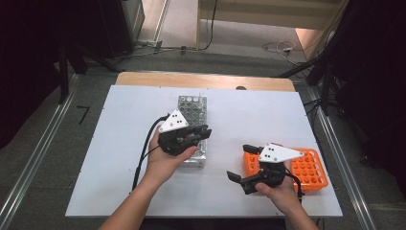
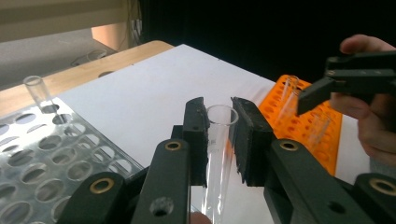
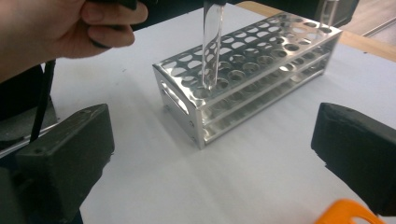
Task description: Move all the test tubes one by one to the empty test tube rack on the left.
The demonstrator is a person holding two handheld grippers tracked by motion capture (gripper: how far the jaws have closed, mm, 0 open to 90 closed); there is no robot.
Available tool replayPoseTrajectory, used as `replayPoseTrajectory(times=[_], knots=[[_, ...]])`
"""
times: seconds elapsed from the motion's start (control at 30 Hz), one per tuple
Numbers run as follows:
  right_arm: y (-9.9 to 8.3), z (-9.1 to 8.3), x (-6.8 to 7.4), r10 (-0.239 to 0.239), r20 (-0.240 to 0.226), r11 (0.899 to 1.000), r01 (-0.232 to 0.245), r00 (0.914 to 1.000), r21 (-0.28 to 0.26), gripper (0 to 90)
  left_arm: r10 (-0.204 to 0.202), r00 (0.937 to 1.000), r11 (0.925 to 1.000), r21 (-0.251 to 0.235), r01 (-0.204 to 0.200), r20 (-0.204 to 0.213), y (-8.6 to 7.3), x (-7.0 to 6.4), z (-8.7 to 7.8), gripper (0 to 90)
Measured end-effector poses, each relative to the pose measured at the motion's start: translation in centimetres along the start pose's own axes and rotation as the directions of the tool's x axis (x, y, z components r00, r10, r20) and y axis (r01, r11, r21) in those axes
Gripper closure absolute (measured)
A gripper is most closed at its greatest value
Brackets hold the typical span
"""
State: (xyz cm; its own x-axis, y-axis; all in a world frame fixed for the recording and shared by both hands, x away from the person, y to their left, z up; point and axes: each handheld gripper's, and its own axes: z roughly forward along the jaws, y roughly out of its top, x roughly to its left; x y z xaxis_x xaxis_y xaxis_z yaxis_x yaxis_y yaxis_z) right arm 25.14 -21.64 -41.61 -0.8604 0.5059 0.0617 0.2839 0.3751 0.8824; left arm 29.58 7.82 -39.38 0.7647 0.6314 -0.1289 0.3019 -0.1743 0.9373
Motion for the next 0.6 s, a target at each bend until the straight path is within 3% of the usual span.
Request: replayPoseTrajectory(times=[0.1,0.6], knots=[[-0.4,-0.7,-0.5,0.01,0.014,1.0,-0.01,0.9998,-0.004,0.0,-0.003,1.0,0.9997,-0.024,0.003,0.006,0.5,1.0,0.2,75.0],[-2.0,-3.2,-1.5,0.044,0.057,0.999,-0.043,0.9974,-0.011,0.0,-0.007,0.9963,0.9994,-0.035,0.004,-0.085,2.7,5.0,2.5,75.0]])
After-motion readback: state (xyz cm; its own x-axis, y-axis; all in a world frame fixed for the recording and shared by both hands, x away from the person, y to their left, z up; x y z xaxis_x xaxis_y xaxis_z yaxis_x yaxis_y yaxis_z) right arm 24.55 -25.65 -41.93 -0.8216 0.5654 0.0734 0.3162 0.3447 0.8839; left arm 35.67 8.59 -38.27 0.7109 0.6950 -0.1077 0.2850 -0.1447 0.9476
